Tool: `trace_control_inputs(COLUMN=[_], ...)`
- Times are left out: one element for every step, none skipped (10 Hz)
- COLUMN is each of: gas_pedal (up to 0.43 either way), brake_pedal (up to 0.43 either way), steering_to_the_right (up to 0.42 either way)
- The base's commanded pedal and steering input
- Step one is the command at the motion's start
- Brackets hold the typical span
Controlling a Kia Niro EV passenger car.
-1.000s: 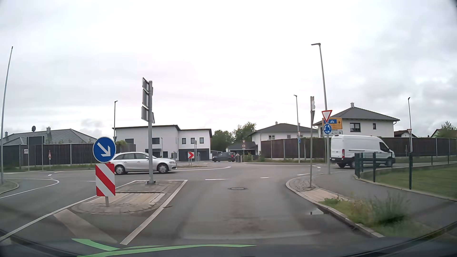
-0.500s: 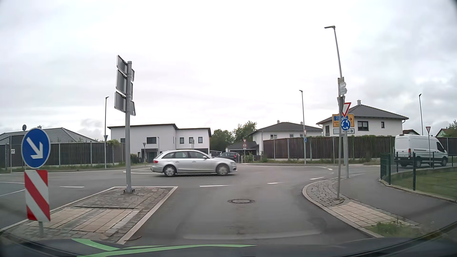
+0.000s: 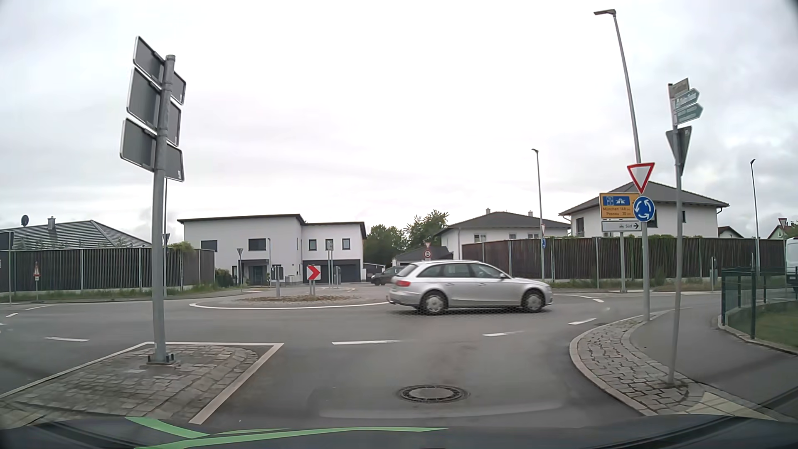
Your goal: Follow the waypoints while adhering to traffic rules and regulations
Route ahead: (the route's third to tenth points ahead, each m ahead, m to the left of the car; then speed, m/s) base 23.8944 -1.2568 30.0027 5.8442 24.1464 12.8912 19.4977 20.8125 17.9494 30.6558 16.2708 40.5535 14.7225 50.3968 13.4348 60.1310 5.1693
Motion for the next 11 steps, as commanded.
trace_control_inputs(gas_pedal=[0.0,0.0,0.0,0.008,0.039,0.059,0.067,0.079,0.079,0.079,0.079], brake_pedal=[0.0,0.0,0.0,0.0,0.0,0.0,0.0,0.0,0.0,0.0,0.0], steering_to_the_right=[0.018,0.025,0.032,0.038,0.044,0.05,0.06,0.074,0.083,0.094,0.1])
